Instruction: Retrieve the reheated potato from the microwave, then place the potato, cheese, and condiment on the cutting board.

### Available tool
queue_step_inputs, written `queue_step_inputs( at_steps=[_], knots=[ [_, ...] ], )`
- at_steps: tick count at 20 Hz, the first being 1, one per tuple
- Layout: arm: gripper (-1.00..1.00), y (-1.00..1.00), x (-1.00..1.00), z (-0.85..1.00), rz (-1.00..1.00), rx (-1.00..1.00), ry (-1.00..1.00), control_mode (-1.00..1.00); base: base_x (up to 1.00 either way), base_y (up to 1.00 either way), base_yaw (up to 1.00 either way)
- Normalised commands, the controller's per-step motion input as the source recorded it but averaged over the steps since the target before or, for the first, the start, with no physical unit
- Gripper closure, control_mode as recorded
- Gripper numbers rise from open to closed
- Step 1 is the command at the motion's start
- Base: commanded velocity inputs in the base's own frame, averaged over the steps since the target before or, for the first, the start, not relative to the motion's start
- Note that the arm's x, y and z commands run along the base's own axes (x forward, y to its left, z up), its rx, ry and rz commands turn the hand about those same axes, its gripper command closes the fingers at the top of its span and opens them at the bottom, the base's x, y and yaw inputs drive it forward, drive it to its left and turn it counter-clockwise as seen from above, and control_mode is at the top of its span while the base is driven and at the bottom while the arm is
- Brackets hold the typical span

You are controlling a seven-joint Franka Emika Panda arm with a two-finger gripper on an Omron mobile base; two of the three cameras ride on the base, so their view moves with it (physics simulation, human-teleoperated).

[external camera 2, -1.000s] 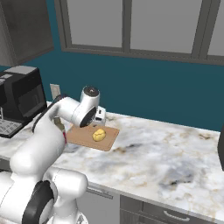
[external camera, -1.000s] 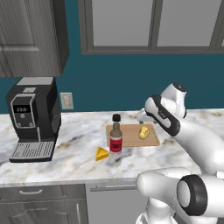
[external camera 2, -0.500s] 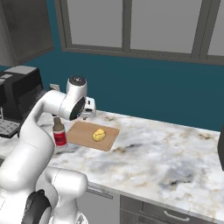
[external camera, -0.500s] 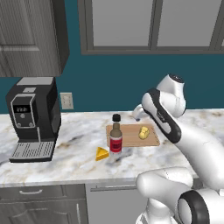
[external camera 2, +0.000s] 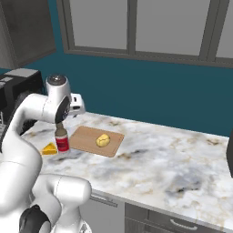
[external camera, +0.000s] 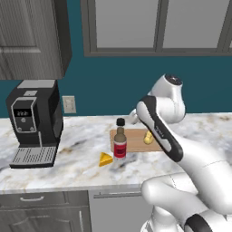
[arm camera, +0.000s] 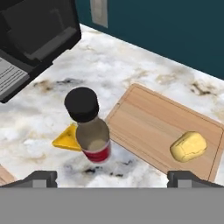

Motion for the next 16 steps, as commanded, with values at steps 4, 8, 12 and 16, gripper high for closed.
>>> queue_step_inputs(
  at_steps=[4, 8, 12, 16],
  knots=[
    [-1.00, 0.53, 0.00, 0.05, 0.03, -0.09, -0.16, -1.00, 0.00, 0.00, 0.00],
    [-1.00, 0.50, 0.11, 0.04, 0.00, -0.09, -0.06, -1.00, 0.00, 0.00, 0.00],
    [-1.00, 0.28, 0.13, 0.08, 0.00, -0.08, 0.00, -1.00, 0.00, 0.00, 0.00],
    [-1.00, 0.18, 0.14, 0.03, 0.00, -0.08, 0.00, -1.00, 0.00, 0.00, 0.00]
  ],
)
